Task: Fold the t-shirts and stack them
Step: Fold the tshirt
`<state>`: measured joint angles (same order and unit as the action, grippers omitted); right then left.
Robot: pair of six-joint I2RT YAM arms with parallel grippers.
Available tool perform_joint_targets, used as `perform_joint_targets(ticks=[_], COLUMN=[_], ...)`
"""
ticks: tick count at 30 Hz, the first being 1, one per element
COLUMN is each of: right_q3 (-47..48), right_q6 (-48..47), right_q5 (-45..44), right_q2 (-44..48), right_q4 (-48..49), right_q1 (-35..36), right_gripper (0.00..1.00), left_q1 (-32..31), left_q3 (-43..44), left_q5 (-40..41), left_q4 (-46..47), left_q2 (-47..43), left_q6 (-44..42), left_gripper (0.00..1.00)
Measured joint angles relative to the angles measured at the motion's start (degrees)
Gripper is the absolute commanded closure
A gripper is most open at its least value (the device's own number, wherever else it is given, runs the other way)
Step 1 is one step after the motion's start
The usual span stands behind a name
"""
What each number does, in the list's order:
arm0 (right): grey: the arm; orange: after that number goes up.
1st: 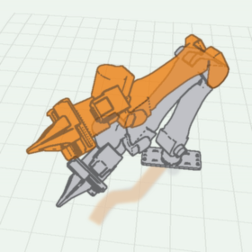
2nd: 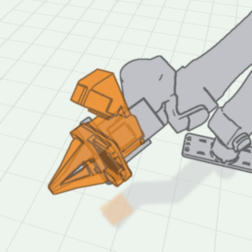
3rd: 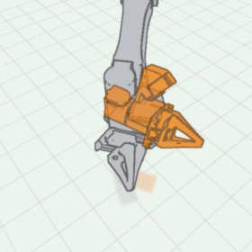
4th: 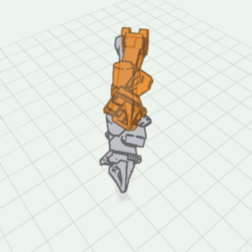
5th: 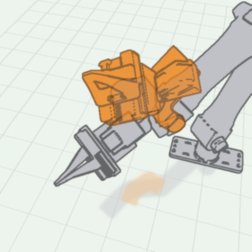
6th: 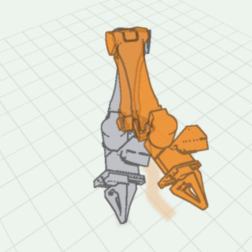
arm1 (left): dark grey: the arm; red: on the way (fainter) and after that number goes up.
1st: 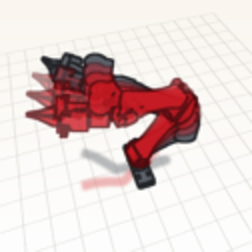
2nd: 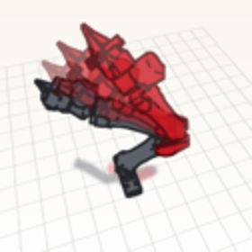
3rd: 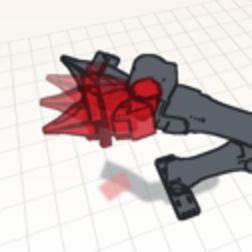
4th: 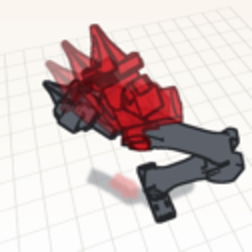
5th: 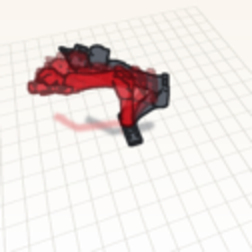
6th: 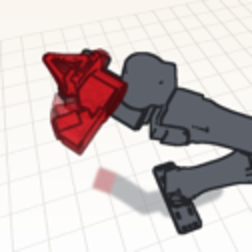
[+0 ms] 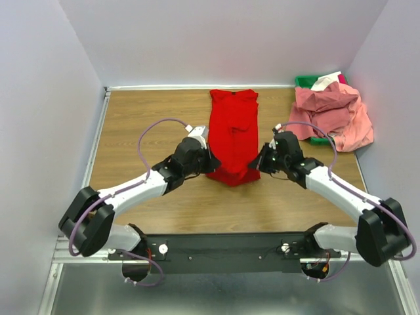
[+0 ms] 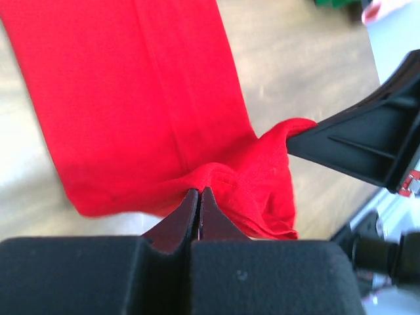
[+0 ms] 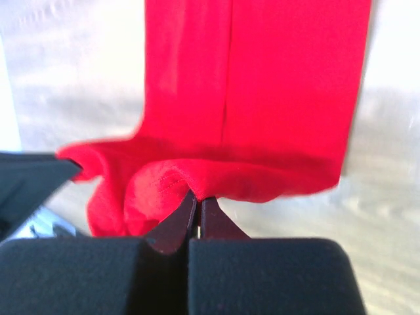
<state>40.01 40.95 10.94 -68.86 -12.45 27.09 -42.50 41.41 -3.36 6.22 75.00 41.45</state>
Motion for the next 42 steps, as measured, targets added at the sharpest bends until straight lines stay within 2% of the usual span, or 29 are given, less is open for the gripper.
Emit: perform_joint_targets(ticks=[13, 19, 24, 35, 39, 42], right_q3=[17.5, 23.6, 27.2, 29.4, 30.9, 32.6], right_q6=[-1.1, -2.1, -2.7, -2.9, -3.2, -3.7], right_q5=[-13.8, -18.9, -19.8, -21.2, -21.1, -20.3], right_q2=[-17.6, -24.1, -28.7, -34.0, -37.0, -39.7], right_q4=[3.6, 3.9, 3.9, 3.9, 3.8, 3.8], right_q1=[0.0, -0.3, -1.0, -3.4, -4.5, -5.3], right_gripper=[1.0, 1.0, 1.0, 0.99, 0.96, 0.87], left_q1=[7.6, 10.7, 11.7, 13.8, 14.4, 14.7], left_q3=[21.0, 25.9, 30.3, 34.8, 35.9, 36.8], left_q5=[1.2, 1.1, 0.5, -1.2, -1.3, -1.3], left_q4=[-2.1, -2.4, -2.5, -2.7, -3.0, -4.2], left_q2=[17.7, 23.1, 27.9, 34.8, 37.1, 38.5], left_q6=[-5.2, -6.8, -8.6, -10.2, -10.3, -10.2], left_gripper=[1.0, 1.0, 1.0, 1.0, 1.0, 1.0])
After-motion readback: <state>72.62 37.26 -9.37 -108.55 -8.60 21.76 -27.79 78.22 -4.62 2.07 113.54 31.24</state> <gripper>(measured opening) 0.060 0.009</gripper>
